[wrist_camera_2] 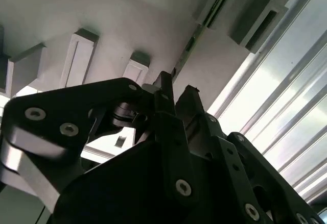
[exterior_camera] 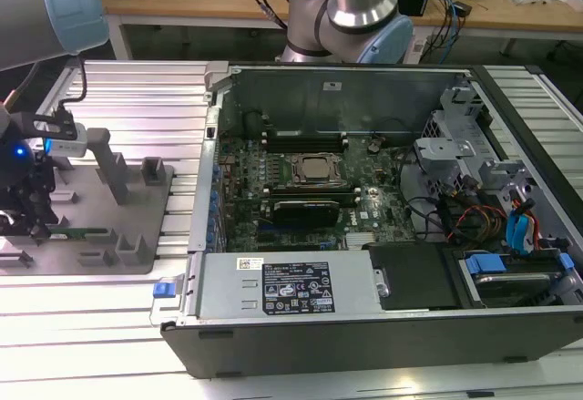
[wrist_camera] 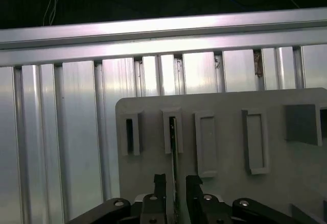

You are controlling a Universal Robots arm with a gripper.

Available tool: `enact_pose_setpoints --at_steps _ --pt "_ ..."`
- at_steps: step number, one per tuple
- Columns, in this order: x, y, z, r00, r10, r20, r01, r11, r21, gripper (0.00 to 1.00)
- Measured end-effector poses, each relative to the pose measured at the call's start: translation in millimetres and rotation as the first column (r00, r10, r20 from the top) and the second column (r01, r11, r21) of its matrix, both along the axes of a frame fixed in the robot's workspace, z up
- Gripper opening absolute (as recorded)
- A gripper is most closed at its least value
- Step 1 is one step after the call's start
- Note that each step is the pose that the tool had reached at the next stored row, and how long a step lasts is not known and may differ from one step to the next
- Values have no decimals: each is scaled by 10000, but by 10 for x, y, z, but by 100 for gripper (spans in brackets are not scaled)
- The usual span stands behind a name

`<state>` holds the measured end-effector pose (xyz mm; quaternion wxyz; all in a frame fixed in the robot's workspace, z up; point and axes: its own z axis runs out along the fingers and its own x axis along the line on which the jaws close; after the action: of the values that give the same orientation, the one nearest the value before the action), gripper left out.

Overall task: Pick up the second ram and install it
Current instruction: 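Pick up the second ram and move it above second insertion slot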

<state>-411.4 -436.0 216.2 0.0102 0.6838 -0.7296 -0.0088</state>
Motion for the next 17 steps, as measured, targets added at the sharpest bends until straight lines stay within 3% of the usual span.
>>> enact_pose_setpoints --at_steps 3,4,8,14,16,17 --pt "0 0 -20 9963 862 2 -862 9963 1 28" --pt "0 4 -30 9955 948 1 -948 9955 1 28" --pt "0 21 -76 9953 972 -2 -972 9953 -30 28" --pt "0 21 -76 9953 972 -2 -972 9953 -32 28" --pt "0 21 -76 9953 973 -2 -973 9953 -33 19" --pt "0 21 -76 9953 973 -2 -973 9953 -33 19"
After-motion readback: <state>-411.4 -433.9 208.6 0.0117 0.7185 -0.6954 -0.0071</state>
